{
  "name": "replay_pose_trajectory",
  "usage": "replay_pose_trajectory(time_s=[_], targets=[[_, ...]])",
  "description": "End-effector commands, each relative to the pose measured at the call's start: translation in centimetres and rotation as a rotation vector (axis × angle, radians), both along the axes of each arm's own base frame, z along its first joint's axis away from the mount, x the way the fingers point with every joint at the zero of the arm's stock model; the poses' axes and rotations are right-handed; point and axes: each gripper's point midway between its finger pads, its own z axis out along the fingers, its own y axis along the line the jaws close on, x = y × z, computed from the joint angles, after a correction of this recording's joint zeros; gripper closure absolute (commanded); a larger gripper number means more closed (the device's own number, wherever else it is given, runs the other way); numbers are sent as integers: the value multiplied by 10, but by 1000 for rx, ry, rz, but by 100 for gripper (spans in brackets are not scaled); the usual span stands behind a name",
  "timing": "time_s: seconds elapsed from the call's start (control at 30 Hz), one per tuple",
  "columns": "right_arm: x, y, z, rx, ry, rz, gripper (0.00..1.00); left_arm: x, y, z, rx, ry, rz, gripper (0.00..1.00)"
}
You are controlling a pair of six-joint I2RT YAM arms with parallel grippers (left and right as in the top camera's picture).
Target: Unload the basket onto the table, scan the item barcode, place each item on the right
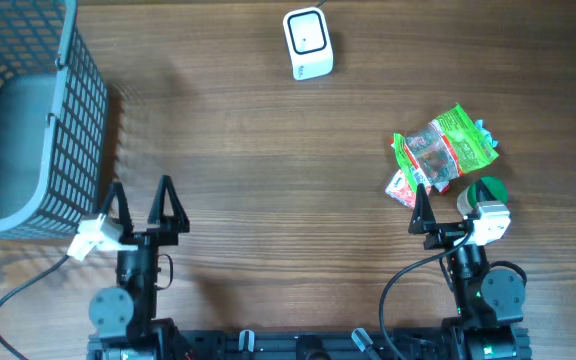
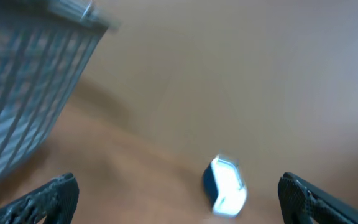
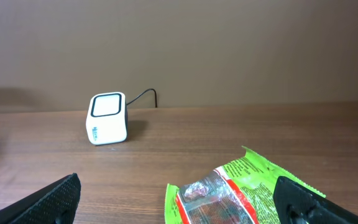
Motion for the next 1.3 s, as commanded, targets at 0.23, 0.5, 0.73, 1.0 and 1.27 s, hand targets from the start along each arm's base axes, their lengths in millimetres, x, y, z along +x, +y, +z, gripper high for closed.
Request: replay_pose_trajectory(time_s=[0.23, 0.5, 0.73, 1.0, 1.27], targets=[[-1, 4, 3, -16, -14, 21, 0, 1, 6, -53, 301, 218, 44, 0], [-1, 4, 3, -16, -14, 21, 0, 1, -1, -53, 568, 216, 22, 0], [-1, 4, 3, -16, -14, 21, 0, 1, -1, -52, 527, 214, 22, 0], [-1, 4, 3, -16, -14, 21, 0, 1, -1, -52, 527, 214, 23, 0], [-1, 4, 3, -15, -14, 21, 0, 1, -1, -52, 527, 214, 22, 0]])
